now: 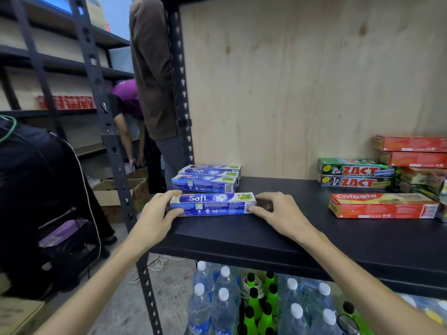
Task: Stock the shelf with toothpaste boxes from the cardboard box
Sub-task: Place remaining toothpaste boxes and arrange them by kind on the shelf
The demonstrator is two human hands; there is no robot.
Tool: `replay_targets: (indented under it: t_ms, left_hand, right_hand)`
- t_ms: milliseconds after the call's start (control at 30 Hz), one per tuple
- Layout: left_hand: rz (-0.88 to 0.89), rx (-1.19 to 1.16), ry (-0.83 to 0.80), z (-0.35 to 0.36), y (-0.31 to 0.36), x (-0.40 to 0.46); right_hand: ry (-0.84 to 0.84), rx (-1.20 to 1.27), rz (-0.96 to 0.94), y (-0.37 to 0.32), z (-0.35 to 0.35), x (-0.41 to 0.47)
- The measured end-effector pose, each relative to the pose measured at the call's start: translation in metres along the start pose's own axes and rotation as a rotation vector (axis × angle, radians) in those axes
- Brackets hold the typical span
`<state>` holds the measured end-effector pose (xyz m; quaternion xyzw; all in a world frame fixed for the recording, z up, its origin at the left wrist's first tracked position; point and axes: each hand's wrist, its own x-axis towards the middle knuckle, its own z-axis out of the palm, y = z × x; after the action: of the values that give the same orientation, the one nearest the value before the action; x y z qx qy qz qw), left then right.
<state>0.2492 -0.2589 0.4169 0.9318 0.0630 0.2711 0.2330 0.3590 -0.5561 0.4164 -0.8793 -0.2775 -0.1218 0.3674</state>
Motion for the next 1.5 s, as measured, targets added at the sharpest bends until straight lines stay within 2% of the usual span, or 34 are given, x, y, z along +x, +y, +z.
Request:
replay_targets:
  t_ms: [67,200,400,600,733,933,1133,1500]
  left_hand:
    - [-0.07,0.006,0.019,0.005,-0.001,0.011]
    - [-0.202,-0.089,-0.012,0.007,0.002,0.038]
    - [-0.307,-0.161,-0.028,0.007,-0.009,0.075]
    - [-0.291,-0.234,0.037,0.023,-0.02,0.079]
    - [-0.297,-0.262,0.049,0.026,-0.026,0.083]
    - [-0.339,-0.354,0.09,0.026,-0.029,0.087]
    - [-0.316,-0.334,0.095,0.028,-0.033,0.088]
    - [-0.333,-0.366,0.093,0.028,-0.034,0.091]
  right_hand:
    - [0.018,-0.014,-0.068,-0.009,0.016,0.009]
    - [0.054,0.023,-0.02,-0.015,0.042,0.032]
    - [0.092,-0.217,-0.036,-0.014,0.051,0.059]
    - [0.103,-0.318,-0.13,-0.016,0.059,0.073]
    - [0.067,-0.412,-0.122,-0.017,0.059,0.074]
    - [0.031,-0.415,-0.124,-0.01,0.065,0.08]
    - [0.019,-0.26,-0.059,-0.008,0.068,0.083]
    - [0.045,-0.376,-0.046,-0.01,0.067,0.081]
